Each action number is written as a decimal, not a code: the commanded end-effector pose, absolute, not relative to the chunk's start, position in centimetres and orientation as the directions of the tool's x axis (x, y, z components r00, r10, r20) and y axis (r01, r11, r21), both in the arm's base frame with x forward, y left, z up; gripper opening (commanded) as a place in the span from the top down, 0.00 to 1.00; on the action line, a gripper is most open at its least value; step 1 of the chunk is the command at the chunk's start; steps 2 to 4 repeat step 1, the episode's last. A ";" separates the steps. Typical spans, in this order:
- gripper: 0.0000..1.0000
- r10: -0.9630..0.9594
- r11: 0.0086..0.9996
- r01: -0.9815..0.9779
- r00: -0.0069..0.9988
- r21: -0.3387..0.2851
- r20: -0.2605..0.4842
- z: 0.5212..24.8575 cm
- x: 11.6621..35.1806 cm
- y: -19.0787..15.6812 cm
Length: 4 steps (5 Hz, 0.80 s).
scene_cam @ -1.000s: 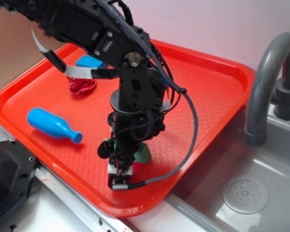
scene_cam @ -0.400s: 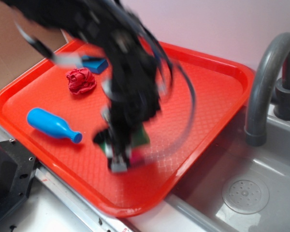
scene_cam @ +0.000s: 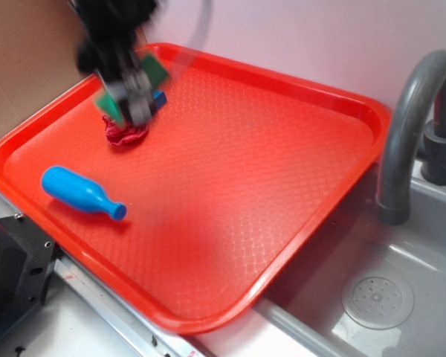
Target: Grab the green block.
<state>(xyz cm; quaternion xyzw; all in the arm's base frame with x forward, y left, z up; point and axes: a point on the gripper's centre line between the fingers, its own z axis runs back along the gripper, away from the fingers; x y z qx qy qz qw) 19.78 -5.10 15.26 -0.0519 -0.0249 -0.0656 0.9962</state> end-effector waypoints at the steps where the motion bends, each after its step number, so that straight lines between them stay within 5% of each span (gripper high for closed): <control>1: 1.00 0.078 0.988 -0.054 0.984 -0.147 0.163 22.5 17.3 -3.7; 4: 1.00 0.078 0.988 -0.054 0.984 -0.147 0.163 22.5 17.3 -3.7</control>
